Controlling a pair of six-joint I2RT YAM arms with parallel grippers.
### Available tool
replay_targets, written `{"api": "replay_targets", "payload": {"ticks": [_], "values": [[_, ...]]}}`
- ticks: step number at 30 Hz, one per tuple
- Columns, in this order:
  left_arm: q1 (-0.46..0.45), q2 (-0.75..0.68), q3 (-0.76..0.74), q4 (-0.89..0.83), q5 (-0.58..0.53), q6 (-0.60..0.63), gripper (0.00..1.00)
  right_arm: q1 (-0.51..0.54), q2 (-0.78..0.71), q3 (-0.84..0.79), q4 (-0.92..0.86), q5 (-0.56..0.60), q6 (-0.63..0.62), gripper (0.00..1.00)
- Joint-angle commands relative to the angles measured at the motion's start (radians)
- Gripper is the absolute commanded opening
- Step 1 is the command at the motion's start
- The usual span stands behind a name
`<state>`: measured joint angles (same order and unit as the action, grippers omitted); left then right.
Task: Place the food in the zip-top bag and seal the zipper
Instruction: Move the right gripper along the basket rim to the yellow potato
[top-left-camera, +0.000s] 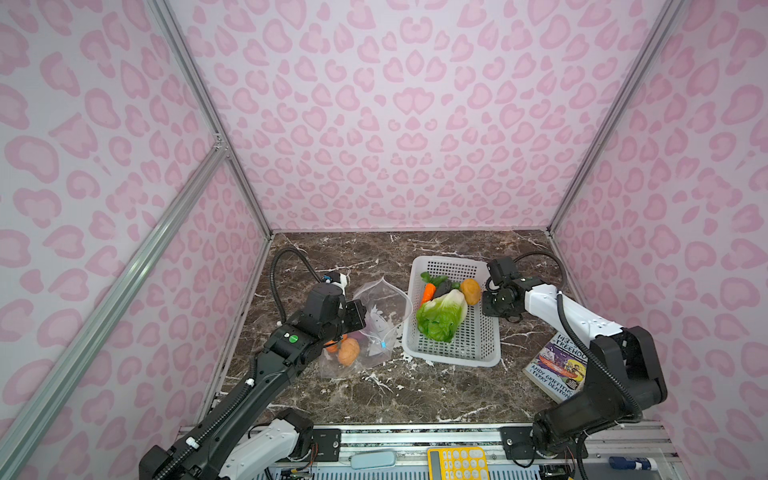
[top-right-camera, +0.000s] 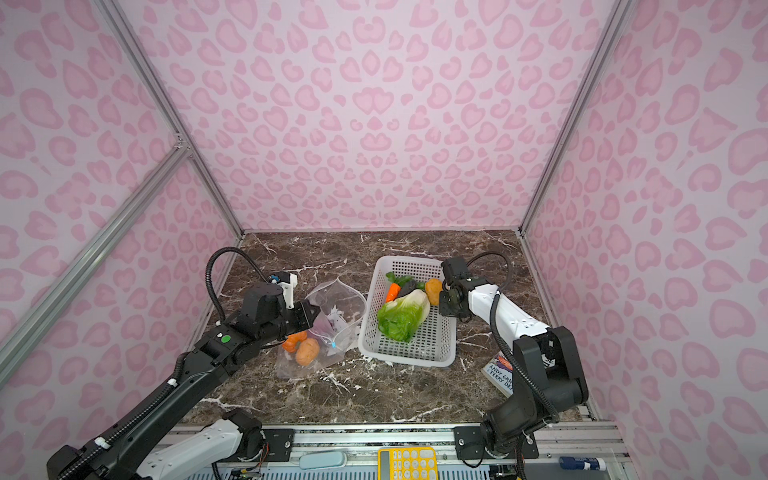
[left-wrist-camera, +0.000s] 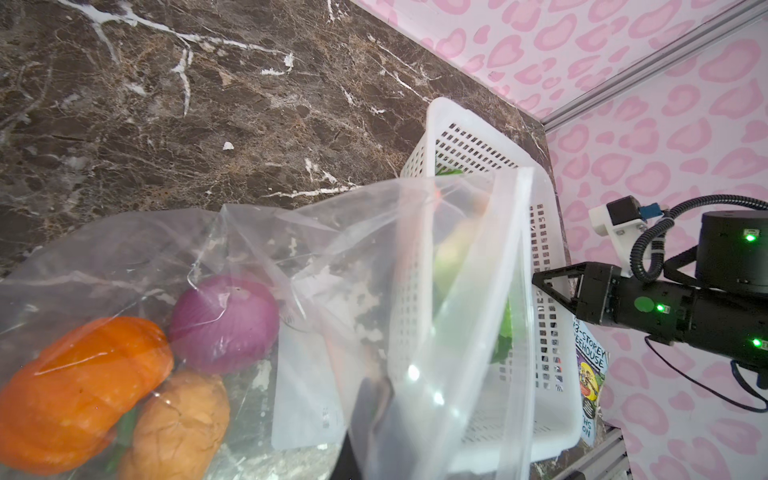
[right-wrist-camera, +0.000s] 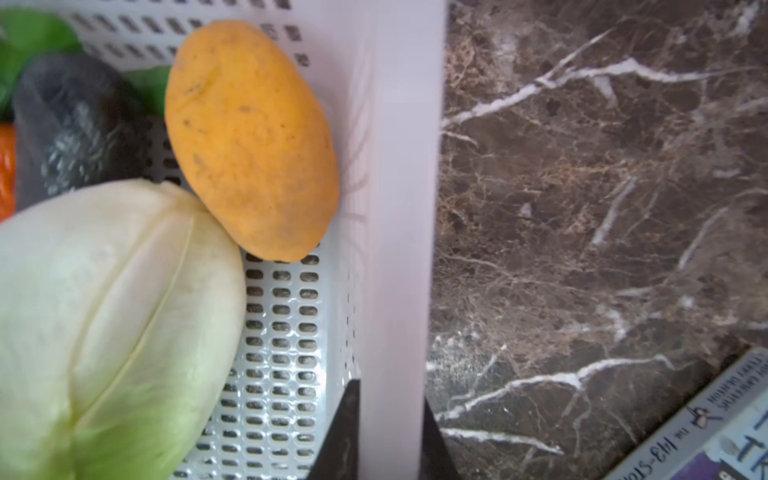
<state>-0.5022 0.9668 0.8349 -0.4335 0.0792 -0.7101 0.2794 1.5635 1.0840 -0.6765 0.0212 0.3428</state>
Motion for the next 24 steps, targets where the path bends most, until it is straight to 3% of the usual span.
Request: {"api": "replay_targets", "payload": {"ticks": [1,10,14,17,20,24], "values": [[0.001,0.000,0.013,0.006,-0.009,0.001,0.03,0.001,0.019,0.021,-0.105,0.042,-0.125,0.11],[0.001,0.006,0.013,0.007,-0.006,0.003,0.03,0.001,0.030,0.062,-0.158,0.196,-0.279,0.03],[0.001,0.004,0.015,0.007,-0.006,0.003,0.03,-0.003,0.063,0.079,-0.160,0.226,-0.283,0.06],[0.001,-0.002,0.014,0.006,-0.009,0.004,0.03,-0.003,0.095,0.108,-0.184,0.239,-0.265,0.20],[0.001,-0.009,0.010,0.004,-0.013,0.003,0.03,-0.003,0.092,0.132,-0.203,0.235,-0.223,0.43],[0.000,-0.014,0.007,0.008,-0.016,-0.002,0.03,0.021,0.026,0.147,-0.193,0.253,-0.188,0.60]]}}
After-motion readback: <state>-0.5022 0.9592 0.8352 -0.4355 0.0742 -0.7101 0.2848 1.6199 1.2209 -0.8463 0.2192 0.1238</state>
